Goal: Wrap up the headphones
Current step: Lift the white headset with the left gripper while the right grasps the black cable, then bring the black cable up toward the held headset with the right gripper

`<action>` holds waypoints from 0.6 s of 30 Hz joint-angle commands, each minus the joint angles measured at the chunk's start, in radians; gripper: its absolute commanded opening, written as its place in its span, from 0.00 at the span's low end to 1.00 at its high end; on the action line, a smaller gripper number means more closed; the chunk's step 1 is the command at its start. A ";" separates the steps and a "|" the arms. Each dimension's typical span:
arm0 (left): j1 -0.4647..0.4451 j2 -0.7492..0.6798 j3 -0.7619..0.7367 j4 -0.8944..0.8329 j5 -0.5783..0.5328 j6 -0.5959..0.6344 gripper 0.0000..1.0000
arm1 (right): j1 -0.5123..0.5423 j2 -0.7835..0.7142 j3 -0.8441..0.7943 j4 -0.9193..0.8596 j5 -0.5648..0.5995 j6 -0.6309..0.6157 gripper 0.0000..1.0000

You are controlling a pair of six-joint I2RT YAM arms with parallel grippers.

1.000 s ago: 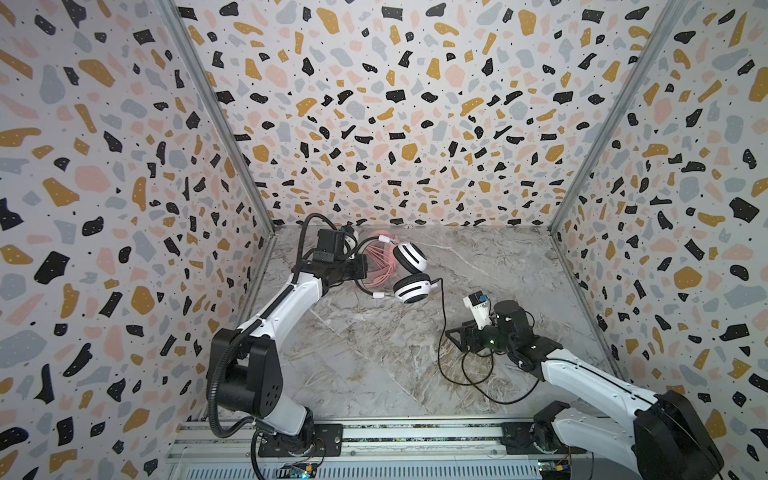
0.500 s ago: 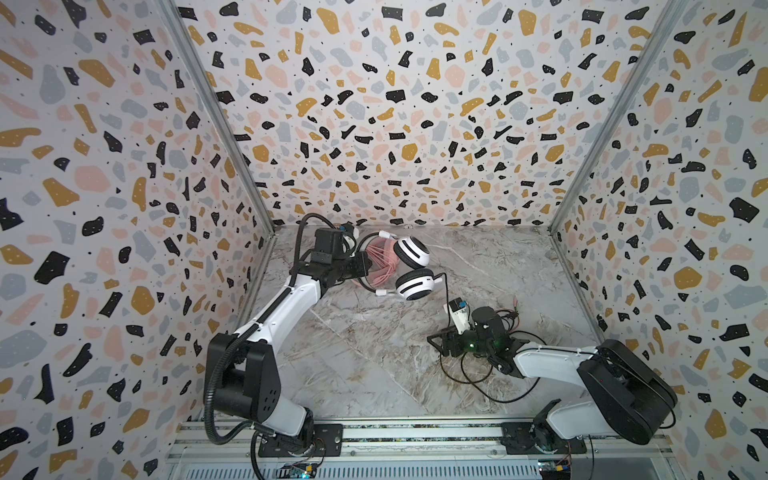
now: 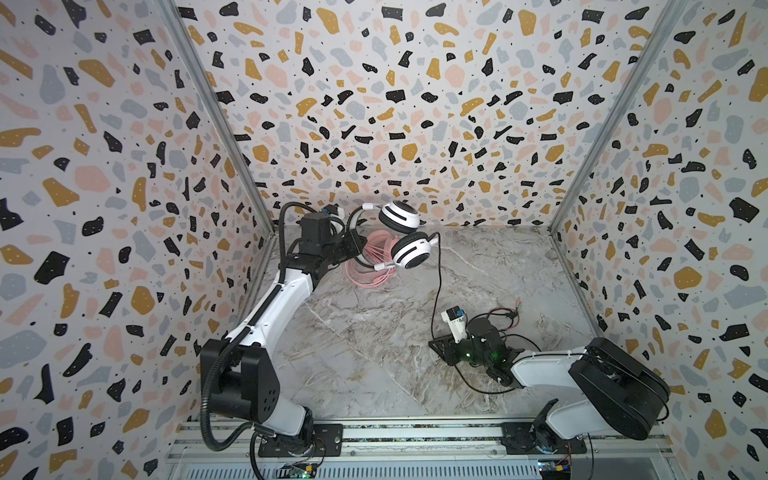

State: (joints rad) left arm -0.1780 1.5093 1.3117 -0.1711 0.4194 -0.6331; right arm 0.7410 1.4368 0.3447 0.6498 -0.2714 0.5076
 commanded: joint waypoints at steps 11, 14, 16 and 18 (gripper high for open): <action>0.006 -0.039 0.007 0.106 -0.213 -0.130 0.00 | 0.119 -0.205 0.167 -0.487 0.286 -0.136 0.02; 0.004 -0.037 0.011 0.069 -0.242 -0.092 0.00 | 0.126 -0.234 0.275 -0.670 0.289 -0.192 0.02; -0.005 -0.036 0.011 0.049 -0.279 -0.061 0.00 | 0.127 -0.225 0.374 -0.824 0.288 -0.215 0.02; -0.017 -0.035 0.011 0.025 -0.304 -0.031 0.00 | 0.127 -0.201 0.496 -0.984 0.274 -0.227 0.02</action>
State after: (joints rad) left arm -0.1780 1.5093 1.3190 -0.1867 0.1608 -0.6910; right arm 0.8654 1.2350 0.7090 -0.0486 -0.0139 0.3389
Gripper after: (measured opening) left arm 0.073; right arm 0.069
